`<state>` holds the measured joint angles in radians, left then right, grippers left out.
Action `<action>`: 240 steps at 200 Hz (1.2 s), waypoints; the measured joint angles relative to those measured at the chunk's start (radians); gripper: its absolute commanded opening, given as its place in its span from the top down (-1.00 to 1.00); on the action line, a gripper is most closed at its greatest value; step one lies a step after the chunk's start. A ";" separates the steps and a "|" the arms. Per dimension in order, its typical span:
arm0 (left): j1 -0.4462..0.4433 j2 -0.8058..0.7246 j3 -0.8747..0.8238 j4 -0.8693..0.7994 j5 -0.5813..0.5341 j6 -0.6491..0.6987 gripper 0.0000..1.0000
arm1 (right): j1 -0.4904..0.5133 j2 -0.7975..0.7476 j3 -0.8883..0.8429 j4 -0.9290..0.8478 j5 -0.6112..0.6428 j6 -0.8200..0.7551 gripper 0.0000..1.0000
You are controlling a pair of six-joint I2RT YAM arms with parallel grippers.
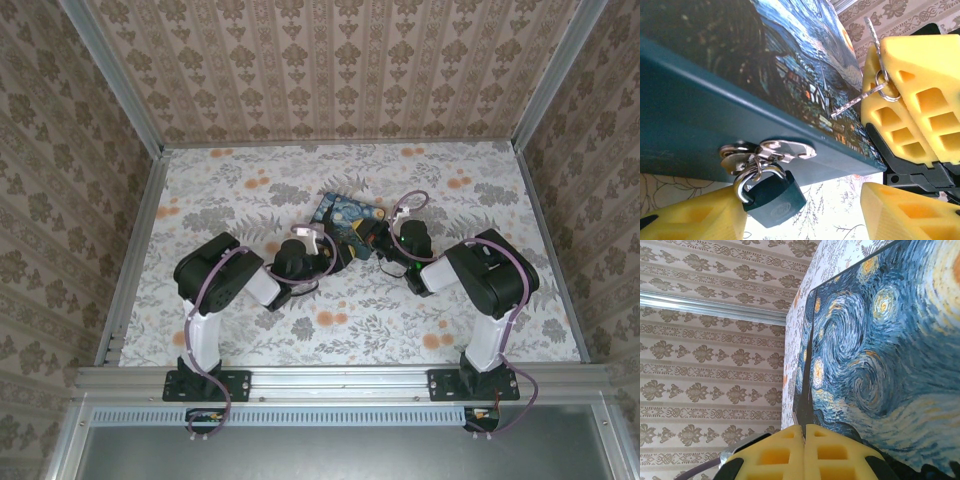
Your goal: Unlock the padlock with the key
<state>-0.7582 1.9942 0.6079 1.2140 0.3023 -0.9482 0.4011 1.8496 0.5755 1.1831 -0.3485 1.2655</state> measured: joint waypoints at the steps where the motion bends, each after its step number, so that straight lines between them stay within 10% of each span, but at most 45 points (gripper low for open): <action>1: 0.000 0.000 -0.001 0.000 0.000 -0.001 -0.20 | 0.000 0.000 0.000 0.000 0.000 0.000 1.00; 240: -0.047 -0.007 -0.007 0.010 -0.107 -0.097 -0.13 | -0.002 0.023 0.000 0.046 0.000 0.022 1.00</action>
<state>-0.8047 1.9869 0.6006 1.2243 0.1951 -1.0447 0.3992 1.8725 0.5751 1.2289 -0.3485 1.2877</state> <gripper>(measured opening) 0.566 0.067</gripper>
